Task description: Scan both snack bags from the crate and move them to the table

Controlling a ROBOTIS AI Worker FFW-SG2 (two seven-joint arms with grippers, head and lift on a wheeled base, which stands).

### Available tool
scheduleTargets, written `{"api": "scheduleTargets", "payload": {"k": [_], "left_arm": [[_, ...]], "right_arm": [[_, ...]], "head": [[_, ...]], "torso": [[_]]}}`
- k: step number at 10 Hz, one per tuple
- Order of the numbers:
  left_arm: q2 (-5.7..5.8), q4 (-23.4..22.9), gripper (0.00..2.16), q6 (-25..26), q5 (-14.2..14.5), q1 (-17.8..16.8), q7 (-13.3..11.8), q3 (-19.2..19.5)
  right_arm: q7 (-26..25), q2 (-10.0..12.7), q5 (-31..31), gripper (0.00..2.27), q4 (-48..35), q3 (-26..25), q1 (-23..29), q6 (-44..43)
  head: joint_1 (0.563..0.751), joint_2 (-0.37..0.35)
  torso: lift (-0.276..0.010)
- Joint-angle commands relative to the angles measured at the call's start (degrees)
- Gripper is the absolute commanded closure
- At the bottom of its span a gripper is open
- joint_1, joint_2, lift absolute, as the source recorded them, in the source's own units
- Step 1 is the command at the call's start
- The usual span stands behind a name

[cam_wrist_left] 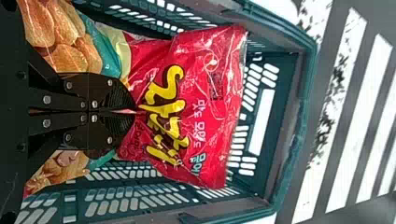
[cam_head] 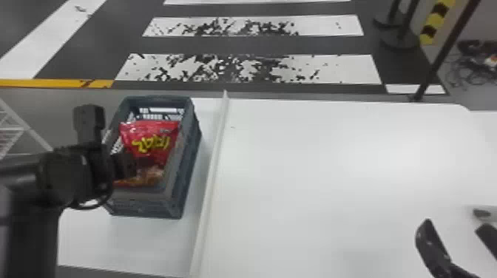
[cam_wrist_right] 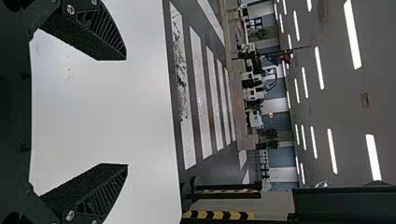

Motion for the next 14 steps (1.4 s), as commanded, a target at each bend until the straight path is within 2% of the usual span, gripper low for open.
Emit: {"api": "scheduleTargets", "payload": {"k": [1, 3, 10, 14], "left_arm": [[-0.13, -4.0, 1.88, -2.5, 0.3, 2.3, 1.1, 1.3], [-0.13, -7.2, 1.88, -5.3, 1.6, 4.6, 2.5, 1.9], [-0.39, -9.5, 1.88, -5.9, 1.3, 5.3, 1.9, 0.7], [-0.48, -15.2, 1.88, -5.5, 0.0, 7.7, 4.1, 1.3]], "right_arm": [[0.0, 0.2, -0.4, 0.11, 0.0, 0.1, 0.0, 0.0], [0.1, 0.5, -0.4, 0.11, 0.0, 0.1, 0.2, -0.2], [0.0, 0.8, -0.8, 0.11, -0.2, -0.3, 0.3, -0.4], [0.1, 0.7, -1.2, 0.11, 0.1, -0.3, 0.0, -0.4]], "head": [[0.695, 0.112], [0.695, 0.138], [0.695, 0.115], [0.695, 0.122]], "torso": [[-0.087], [-0.087], [-0.087], [-0.087]]}}
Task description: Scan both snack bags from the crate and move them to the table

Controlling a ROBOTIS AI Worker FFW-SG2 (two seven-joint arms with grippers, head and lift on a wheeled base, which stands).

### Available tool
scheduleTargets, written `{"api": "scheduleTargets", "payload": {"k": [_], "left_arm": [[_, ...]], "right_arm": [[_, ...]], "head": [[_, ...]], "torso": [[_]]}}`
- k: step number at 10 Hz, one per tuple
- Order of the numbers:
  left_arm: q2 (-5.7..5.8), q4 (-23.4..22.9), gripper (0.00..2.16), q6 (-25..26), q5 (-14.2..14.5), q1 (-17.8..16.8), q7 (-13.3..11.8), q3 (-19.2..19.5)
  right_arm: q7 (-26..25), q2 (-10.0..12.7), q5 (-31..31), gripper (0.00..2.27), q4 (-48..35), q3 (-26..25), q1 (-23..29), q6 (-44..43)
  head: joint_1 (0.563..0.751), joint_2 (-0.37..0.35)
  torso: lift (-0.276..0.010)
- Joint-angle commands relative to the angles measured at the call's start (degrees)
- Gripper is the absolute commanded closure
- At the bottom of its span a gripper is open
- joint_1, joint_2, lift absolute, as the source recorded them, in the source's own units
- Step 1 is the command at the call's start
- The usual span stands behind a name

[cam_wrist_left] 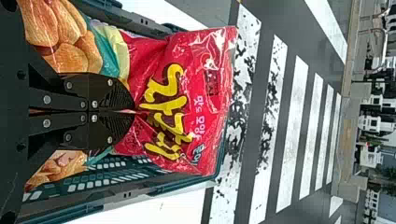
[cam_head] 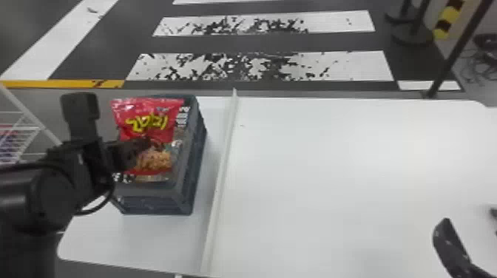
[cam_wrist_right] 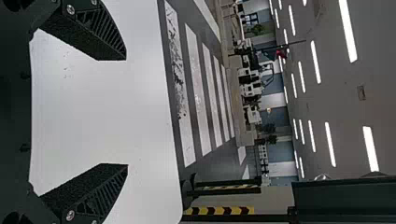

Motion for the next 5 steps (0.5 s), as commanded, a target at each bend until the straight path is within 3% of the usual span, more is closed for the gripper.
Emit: {"api": "scheduleTargets", "payload": {"k": [1, 3, 5], "left_arm": [[0.00, -1.7, 1.88, 0.2, -0.5, 1.1, 0.1, 0.5], [0.00, -6.2, 1.88, 0.4, -0.2, 2.7, 0.2, 0.7], [-0.09, -14.3, 1.88, 1.6, 0.6, 5.0, 0.0, 0.5]], "right_arm": [[0.0, 0.0, 0.0, 0.11, 0.0, 0.1, -0.1, 0.0], [0.0, -0.1, -0.1, 0.11, 0.0, 0.1, -0.1, 0.0], [0.0, -0.1, 0.0, 0.11, -0.1, 0.1, 0.1, 0.0]], "head": [[0.695, 0.127], [0.695, 0.137], [0.695, 0.129]], "torso": [[-0.087], [-0.087], [-0.087]]}}
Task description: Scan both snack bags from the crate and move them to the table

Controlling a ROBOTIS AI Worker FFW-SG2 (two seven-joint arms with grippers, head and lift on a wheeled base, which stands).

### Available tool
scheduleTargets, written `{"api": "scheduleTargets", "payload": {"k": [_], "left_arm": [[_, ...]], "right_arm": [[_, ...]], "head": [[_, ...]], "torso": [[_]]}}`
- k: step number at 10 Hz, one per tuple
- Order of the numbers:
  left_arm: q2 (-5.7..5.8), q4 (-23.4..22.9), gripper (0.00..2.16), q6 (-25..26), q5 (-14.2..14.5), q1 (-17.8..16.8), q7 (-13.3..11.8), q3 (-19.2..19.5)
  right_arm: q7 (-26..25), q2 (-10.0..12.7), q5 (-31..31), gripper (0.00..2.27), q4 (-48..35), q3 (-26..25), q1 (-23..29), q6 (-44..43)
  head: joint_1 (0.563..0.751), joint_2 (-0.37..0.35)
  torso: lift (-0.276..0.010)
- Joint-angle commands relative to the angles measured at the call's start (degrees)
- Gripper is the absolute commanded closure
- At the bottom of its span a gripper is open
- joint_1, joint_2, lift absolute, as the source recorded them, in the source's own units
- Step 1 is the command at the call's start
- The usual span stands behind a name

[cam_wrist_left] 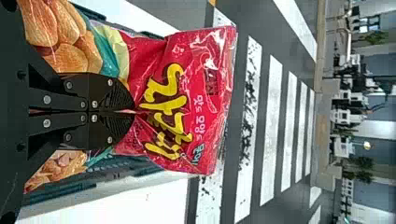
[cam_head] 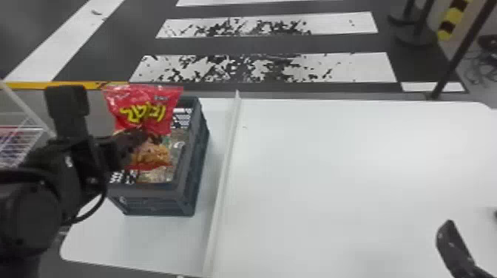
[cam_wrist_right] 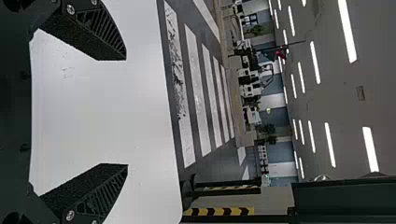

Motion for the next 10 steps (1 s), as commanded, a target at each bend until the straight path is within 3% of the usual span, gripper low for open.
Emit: {"api": "scheduleTargets", "payload": {"k": [1, 4, 6, 8, 9, 10], "left_arm": [[-0.46, -6.2, 1.88, 0.7, 0.3, 2.0, 0.1, -0.5], [-1.43, -15.3, 1.88, 1.7, 1.6, 5.3, -0.7, -3.3], [-3.54, -15.7, 1.88, 1.7, 2.8, 5.5, -4.9, -8.9], [-4.95, -11.0, 1.88, 0.3, 0.9, 5.3, -7.4, -18.6], [-5.03, -6.2, 1.88, -4.4, -1.1, 5.3, -9.8, -23.5], [-4.33, -0.3, 1.88, -15.3, -1.2, 5.3, -12.1, -27.4]], "right_arm": [[0.0, 0.0, 0.0, 0.11, -0.1, 0.0, 0.2, -0.4], [-0.1, 0.0, 0.0, 0.11, -0.3, -0.2, 0.4, -1.9], [-0.1, 0.2, 0.0, 0.11, -1.3, -0.3, 0.5, -2.3], [-0.2, 0.3, 0.0, 0.12, -2.5, -1.0, 0.9, -2.5], [-0.3, 0.4, 0.0, 0.12, -2.7, -1.3, 1.0, -2.5], [-0.3, 0.4, -0.4, 0.12, -3.3, -1.8, 1.1, -2.3]], "head": [[0.695, 0.114], [0.695, 0.066], [0.695, -0.022], [0.695, -0.145], [0.695, -0.183], [0.695, -0.256]], "torso": [[-0.087], [-0.087], [-0.087], [-0.087], [-0.087], [-0.087]]}}
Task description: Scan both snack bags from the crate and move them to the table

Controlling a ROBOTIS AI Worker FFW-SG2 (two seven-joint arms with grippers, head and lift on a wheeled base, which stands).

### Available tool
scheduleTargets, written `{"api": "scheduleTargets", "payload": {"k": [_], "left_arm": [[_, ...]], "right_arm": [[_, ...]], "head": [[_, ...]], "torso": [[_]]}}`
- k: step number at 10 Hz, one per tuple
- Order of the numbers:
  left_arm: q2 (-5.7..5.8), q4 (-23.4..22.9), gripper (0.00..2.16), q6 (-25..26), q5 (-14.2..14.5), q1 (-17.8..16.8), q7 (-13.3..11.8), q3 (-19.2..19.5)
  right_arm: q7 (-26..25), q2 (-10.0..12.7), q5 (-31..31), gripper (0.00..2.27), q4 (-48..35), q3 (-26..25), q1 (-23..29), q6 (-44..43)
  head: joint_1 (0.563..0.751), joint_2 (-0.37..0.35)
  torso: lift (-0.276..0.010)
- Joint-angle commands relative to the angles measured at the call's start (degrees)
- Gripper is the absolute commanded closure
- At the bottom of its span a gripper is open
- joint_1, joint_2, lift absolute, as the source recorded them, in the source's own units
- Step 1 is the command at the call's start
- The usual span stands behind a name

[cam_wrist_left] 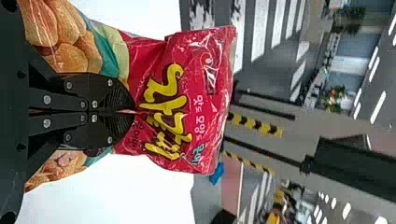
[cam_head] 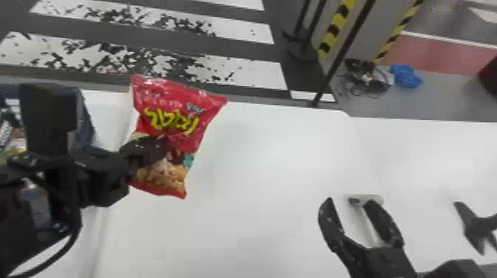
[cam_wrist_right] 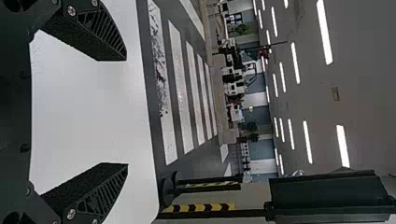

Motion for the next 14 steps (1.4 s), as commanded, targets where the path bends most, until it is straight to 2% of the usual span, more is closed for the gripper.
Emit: {"api": "scheduleTargets", "payload": {"k": [1, 3, 4, 5, 7, 8, 10, 11, 12, 13, 14], "left_arm": [[0.30, 9.1, 1.88, -17.4, -2.3, -0.3, -2.0, -6.5], [0.04, 21.6, 1.88, -29.5, -4.6, -4.0, -3.2, -14.4], [-0.49, 27.8, 1.88, -35.0, -5.4, -5.9, -3.1, -18.0], [-1.81, 32.4, 1.88, -36.9, -5.7, -7.8, -2.7, -21.1], [-5.67, 40.1, 1.88, -38.1, -7.0, -10.2, -3.3, -25.3], [-6.44, 42.5, 1.88, -38.1, -7.0, -10.5, -3.8, -26.8], [-6.44, 43.8, 1.88, -34.6, -6.3, -9.8, -2.8, -30.4], [-6.44, 43.8, 1.88, -33.0, -5.0, -9.0, -2.1, -30.5], [-6.44, 43.8, 1.88, -30.0, -3.1, -8.9, -3.0, -30.1], [-6.44, 43.7, 1.72, -28.5, -3.7, -8.9, -2.4, -30.1], [-6.44, 43.8, 1.00, -27.4, -3.6, -9.3, -1.8, -29.7]], "right_arm": [[0.0, 0.3, -0.4, 0.12, -1.3, -0.7, 0.4, 0.1], [0.0, 0.9, -0.6, 0.12, -3.1, -1.7, 0.8, 0.6], [0.0, 1.2, -0.6, 0.12, -3.8, -2.0, 1.0, 0.8], [0.0, 1.3, -0.6, 0.12, -3.8, -2.1, 1.0, 0.8], [0.0, 1.4, -0.6, 0.12, -4.0, -2.2, 1.0, 0.6], [0.0, 1.4, -1.1, 0.12, -4.0, -2.5, 1.0, 0.6], [0.0, 1.5, -1.3, 0.12, -4.0, -2.9, 0.7, 0.6], [0.0, 1.5, -1.3, 0.12, -3.9, -2.8, 0.6, 0.6], [0.0, 1.5, -1.3, 0.12, -3.8, -2.7, 0.4, 0.6], [0.1, 1.5, -1.3, 0.12, -3.9, -2.4, 0.4, 0.6], [0.1, 1.5, -1.3, 0.12, -3.9, -2.3, 0.4, 0.6]], "head": [[0.695, -0.327], [0.695, -0.350], [0.695, -0.350], [0.695, -0.350], [0.695, -0.350], [0.695, -0.350], [0.695, -0.350], [0.695, -0.350], [0.695, -0.350], [0.695, -0.350], [0.695, -0.350]], "torso": [[-0.087], [-0.087], [-0.087], [-0.087], [-0.087], [-0.087], [-0.087], [-0.087], [-0.087], [-0.087], [-0.087]]}}
